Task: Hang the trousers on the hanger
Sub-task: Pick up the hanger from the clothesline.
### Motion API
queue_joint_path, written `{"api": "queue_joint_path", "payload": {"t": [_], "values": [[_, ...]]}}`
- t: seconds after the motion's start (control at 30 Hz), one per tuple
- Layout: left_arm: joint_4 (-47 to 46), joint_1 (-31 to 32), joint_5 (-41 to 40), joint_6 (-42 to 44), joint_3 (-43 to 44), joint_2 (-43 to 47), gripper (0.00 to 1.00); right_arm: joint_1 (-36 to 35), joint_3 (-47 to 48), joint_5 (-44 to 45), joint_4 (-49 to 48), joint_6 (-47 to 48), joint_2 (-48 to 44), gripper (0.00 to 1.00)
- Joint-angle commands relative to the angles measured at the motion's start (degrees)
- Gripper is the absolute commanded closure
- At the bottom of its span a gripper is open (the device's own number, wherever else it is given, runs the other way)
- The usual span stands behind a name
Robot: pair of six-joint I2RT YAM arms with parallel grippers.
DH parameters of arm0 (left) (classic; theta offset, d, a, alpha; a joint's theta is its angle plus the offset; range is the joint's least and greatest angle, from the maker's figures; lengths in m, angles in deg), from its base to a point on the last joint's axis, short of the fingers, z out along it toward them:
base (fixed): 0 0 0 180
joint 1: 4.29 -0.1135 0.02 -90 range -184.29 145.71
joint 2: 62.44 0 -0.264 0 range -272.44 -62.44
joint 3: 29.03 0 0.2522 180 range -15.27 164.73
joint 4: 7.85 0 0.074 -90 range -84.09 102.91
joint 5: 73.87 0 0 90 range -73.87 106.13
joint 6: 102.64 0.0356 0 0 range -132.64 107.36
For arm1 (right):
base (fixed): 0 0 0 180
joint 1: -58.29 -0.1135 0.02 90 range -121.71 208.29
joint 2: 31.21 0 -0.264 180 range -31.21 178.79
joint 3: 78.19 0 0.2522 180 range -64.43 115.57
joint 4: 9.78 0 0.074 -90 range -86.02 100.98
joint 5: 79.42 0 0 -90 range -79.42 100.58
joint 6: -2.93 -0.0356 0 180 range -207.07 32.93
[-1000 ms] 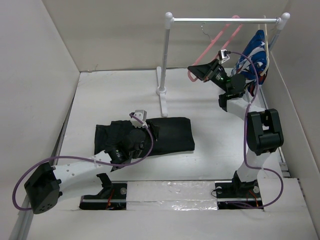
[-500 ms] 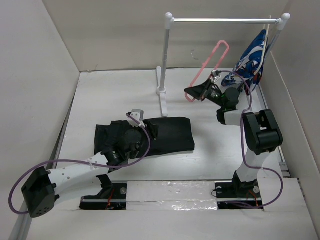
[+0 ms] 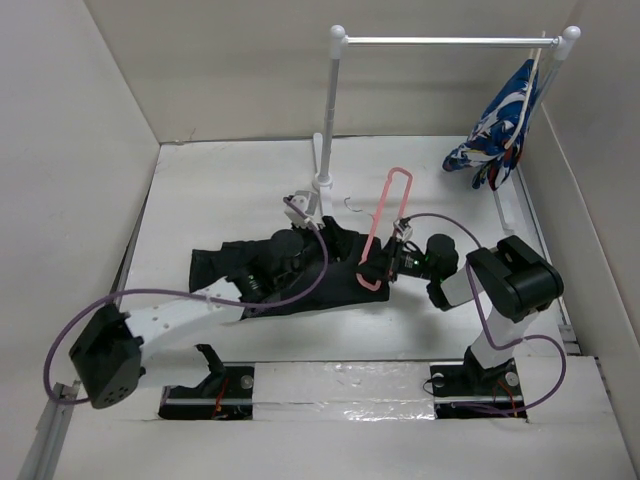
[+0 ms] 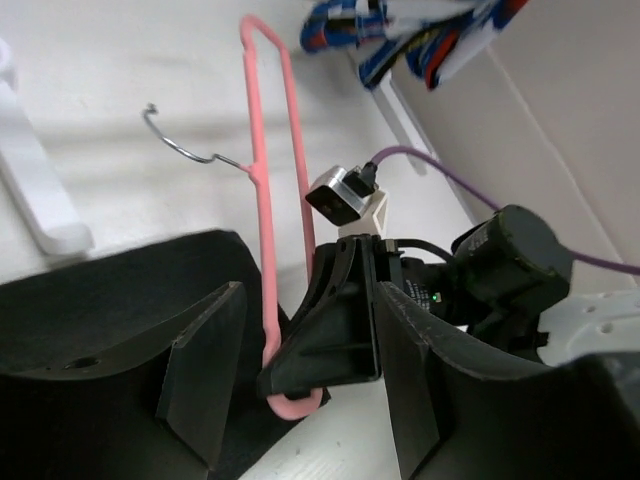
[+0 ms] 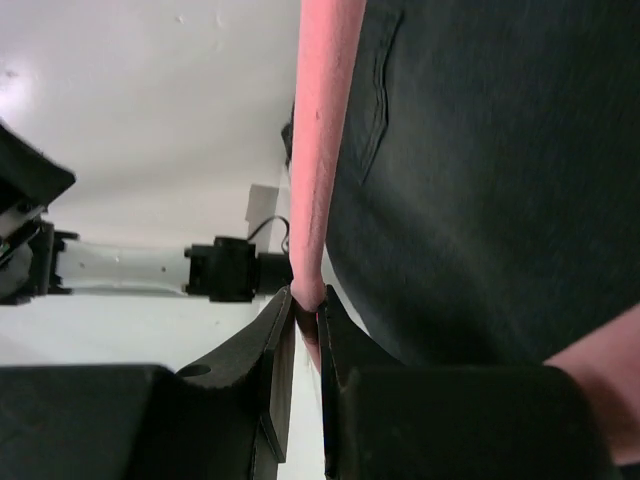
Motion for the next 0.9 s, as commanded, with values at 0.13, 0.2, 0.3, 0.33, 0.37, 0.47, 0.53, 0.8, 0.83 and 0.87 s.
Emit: {"api": "queue_joint_path", "payload": {"t": [0.13, 0.2, 0.3, 0.33, 0.37, 0.47, 0.53, 0.8, 0.83, 0.87], "values": [[-6.8, -0.1, 6.8, -5.4, 2.3, -12.3, 0.52, -2.9, -4.1, 0.2, -30.8, 3.6, -1.4, 1.00], [-7.8, -0.1, 6.8, -5.8, 2.4, -13.6, 0.53, -2.9, -4.9, 0.0, -31.4, 3.5, -1.6, 1.00], [-8.9, -0.1, 8.5, -6.4, 2.6, -15.8, 0.56, -2.9, -5.5, -0.5, -31.3, 3.8, -2.7, 1.00], [-9.0, 0.5, 8.3, -6.7, 2.7, -16.7, 0.56, -2.9, -5.5, -0.8, -31.3, 3.7, -3.5, 1.00], [-8.9, 0.5, 7.8, -6.9, 2.8, -17.2, 0.56, -3.5, -5.4, -1.0, -31.3, 3.5, -4.0, 1.00], [-11.1, 0.5, 8.7, -7.6, 2.9, -19.5, 0.56, -4.1, -5.2, -1.4, -31.3, 3.0, -5.4, 1.00], [-11.5, 0.5, 8.8, -7.9, 3.3, -21.5, 0.56, -4.7, -5.1, -1.4, -31.3, 2.7, -5.7, 1.00], [-15.7, 0.5, 9.4, -9.5, 2.1, -23.2, 0.62, -5.2, -5.4, -1.9, -31.3, 2.4, -6.9, 1.00], [-16.0, 0.5, 9.3, -9.7, 1.9, -23.2, 0.64, -5.9, -5.4, -1.8, -31.3, 2.4, -6.8, 1.00], [-16.4, 0.5, 8.9, -9.8, 1.8, -23.3, 0.67, -5.9, -5.5, -1.8, -31.3, 2.5, -6.7, 1.00]]}}
